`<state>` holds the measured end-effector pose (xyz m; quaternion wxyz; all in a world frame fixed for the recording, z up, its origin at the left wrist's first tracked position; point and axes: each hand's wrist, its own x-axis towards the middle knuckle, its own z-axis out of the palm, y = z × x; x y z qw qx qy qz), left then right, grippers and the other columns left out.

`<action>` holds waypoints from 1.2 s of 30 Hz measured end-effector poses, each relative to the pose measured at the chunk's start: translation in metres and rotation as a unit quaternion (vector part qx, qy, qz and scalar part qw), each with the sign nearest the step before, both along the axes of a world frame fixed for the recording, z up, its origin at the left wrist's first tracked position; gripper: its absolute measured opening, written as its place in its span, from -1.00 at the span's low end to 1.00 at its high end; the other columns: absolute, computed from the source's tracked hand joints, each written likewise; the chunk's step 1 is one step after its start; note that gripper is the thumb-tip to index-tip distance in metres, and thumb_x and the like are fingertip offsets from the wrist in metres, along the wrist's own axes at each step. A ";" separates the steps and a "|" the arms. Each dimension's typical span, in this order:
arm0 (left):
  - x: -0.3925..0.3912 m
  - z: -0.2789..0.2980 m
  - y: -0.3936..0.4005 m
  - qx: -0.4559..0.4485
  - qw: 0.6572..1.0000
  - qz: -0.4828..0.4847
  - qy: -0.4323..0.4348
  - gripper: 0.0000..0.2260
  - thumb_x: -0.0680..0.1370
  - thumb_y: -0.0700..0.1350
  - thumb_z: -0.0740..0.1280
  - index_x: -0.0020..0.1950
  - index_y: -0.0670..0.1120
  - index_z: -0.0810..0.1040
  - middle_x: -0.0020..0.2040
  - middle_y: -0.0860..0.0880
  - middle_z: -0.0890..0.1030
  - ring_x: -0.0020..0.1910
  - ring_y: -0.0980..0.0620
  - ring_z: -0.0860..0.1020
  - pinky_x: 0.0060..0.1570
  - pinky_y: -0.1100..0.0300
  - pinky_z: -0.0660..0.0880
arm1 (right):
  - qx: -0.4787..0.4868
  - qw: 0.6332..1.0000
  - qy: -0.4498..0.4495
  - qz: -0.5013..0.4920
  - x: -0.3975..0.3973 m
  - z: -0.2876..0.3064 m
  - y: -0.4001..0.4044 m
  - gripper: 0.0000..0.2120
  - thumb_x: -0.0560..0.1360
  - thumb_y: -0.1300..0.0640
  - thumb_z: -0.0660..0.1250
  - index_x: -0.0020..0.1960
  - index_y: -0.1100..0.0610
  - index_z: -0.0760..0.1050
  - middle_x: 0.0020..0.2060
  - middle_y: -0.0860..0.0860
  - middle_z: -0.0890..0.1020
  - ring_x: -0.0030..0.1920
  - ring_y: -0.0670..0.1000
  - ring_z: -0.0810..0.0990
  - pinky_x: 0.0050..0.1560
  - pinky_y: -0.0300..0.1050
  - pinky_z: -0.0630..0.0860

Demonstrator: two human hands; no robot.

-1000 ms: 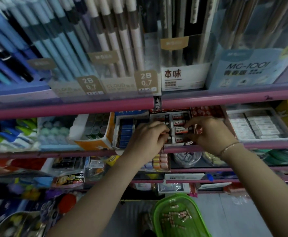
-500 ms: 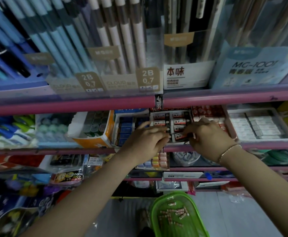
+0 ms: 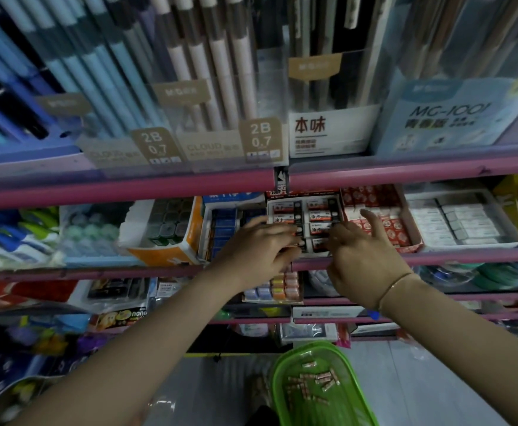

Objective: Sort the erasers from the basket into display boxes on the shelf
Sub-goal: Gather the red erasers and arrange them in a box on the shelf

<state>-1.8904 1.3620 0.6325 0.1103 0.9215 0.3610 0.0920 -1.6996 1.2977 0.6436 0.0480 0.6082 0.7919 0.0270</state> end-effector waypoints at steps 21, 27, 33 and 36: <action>0.019 0.012 0.023 0.005 0.989 0.054 0.138 -0.36 0.47 0.27 0.30 0.44 -0.06 0.34 0.42 -0.07 0.38 0.42 -0.13 0.28 0.44 0.01 0.05 | -0.115 0.992 0.049 -0.001 0.007 0.008 0.061 -0.36 0.43 -0.27 0.29 0.42 -0.09 0.23 0.33 0.03 0.44 0.28 0.10 0.46 0.26 -0.01 0.41; 0.022 0.019 0.029 -0.044 0.987 0.064 0.140 -0.50 0.53 0.16 0.31 0.41 0.00 0.39 0.39 -0.05 0.42 0.33 -0.12 0.37 0.27 0.11 0.28 | -0.105 0.966 0.230 -0.047 0.019 0.021 0.043 -0.67 0.47 -0.03 0.35 0.23 -0.05 0.52 0.17 0.03 0.60 0.14 0.06 0.56 0.19 -0.17 0.41; 0.037 0.018 0.031 -0.074 0.995 0.008 0.068 -0.54 0.61 0.07 0.20 0.49 0.04 0.27 0.50 0.02 0.23 0.32 -0.03 0.41 0.20 0.09 0.45 | -0.044 0.949 0.285 -0.126 0.022 0.007 0.006 -0.68 0.42 0.28 0.33 0.14 0.08 0.60 0.07 0.06 0.53 0.06 0.10 0.54 0.19 -0.19 0.40; 0.044 0.010 0.033 -0.074 0.991 0.026 0.107 -0.44 0.59 0.21 0.11 0.55 0.06 0.10 0.53 -0.01 0.12 0.33 -0.10 0.40 0.11 0.03 0.47 | -0.017 0.947 0.287 -0.141 0.014 -0.004 -0.004 -0.70 0.43 0.31 0.32 0.15 0.19 0.59 0.07 0.10 0.49 0.04 0.14 0.55 0.18 -0.16 0.42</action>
